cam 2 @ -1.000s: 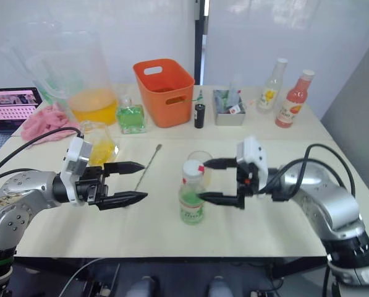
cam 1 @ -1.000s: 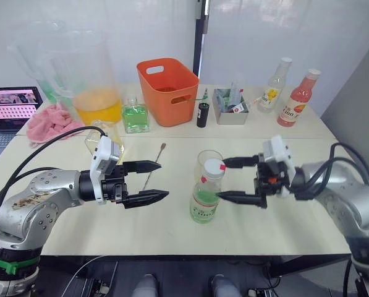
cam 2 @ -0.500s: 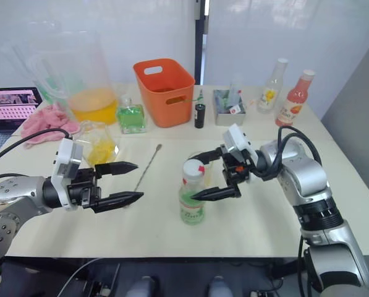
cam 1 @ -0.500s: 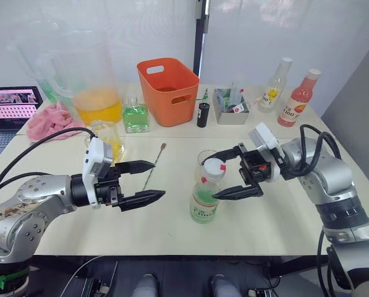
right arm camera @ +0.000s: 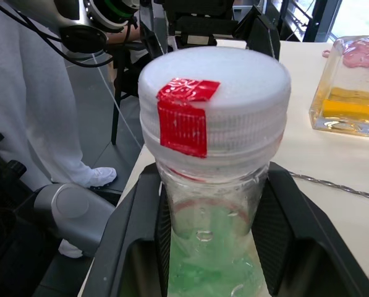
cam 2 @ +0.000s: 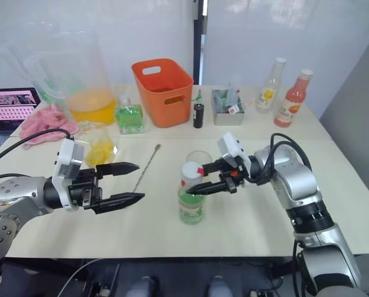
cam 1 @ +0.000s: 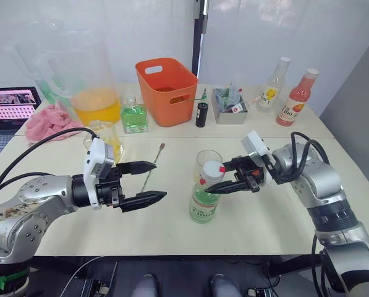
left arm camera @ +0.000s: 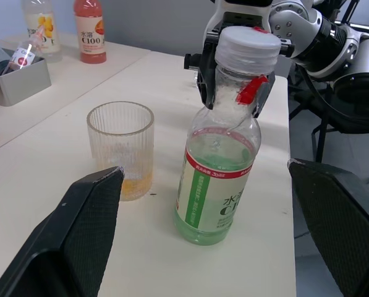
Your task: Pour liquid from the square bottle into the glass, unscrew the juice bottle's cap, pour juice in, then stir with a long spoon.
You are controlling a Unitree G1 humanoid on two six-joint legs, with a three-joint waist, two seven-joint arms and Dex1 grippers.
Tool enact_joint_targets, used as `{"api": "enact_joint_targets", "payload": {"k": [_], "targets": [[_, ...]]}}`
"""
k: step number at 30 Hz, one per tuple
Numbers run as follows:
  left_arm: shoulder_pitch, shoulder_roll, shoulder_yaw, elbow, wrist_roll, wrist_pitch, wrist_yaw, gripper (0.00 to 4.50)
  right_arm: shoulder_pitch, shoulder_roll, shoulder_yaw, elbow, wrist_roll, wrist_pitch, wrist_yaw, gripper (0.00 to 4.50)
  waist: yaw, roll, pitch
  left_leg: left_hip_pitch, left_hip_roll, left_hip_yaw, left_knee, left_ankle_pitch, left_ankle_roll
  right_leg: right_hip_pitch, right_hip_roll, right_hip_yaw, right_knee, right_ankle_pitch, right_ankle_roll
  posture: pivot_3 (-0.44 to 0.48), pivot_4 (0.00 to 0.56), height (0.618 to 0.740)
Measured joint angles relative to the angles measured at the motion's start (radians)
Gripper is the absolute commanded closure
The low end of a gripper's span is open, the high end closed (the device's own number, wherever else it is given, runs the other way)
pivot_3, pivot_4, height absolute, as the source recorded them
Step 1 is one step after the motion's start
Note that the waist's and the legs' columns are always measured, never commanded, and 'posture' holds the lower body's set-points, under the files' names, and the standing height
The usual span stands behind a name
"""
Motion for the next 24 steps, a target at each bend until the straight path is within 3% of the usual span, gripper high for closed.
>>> {"api": "enact_joint_targets", "payload": {"k": [9, 13, 17, 24], "targets": [[-0.041, -0.015, -0.054, 0.056, 0.015, -0.02, -0.04, 0.0, 0.142, -0.048, -0.129, -0.242, 0.08, 0.162, -0.214, 3.25, 0.007, 0.0, 0.0, 0.0, 0.0, 0.0, 0.0, 0.0, 0.0, 0.0, 0.0, 0.0, 0.0, 0.0, 0.0, 0.0, 0.15, 0.74], [-0.094, -0.033, -0.095, 0.106, 0.036, -0.044, -0.077, 0.0, 0.221, -0.031, -0.18, -0.434, 0.161, 0.308, -0.421, 3.25, 0.013, 0.0, 0.0, 0.0, 0.0, 0.0, 0.0, 0.0, 0.0, 0.0, 0.0, 0.0, 0.001, 0.0, 0.0, 0.0, 0.15, 0.74], [-0.14, -0.043, -0.134, 0.148, 0.061, -0.058, -0.119, 0.0, 0.257, -0.014, -0.202, -0.595, 0.224, 0.408, -0.6, 3.25, 0.019, 0.0, 0.0, 0.0, 0.0, 0.0, 0.0, 0.0, 0.0, 0.0, 0.0, 0.0, 0.0, 0.0, 0.0, 0.0, 0.15, 0.74], [-0.183, -0.049, -0.169, 0.203, 0.084, -0.076, -0.175, 0.0, 0.33, -0.006, -0.189, -0.692, 0.231, 0.47, -0.788, 3.25, 0.023, 0.0, 0.0, 0.0, 0.0, 0.0, 0.0, 0.0, 0.0, 0.0, 0.0, 0.0, 0.0, 0.0, 0.0, 0.0, 0.15, 0.74]]}}
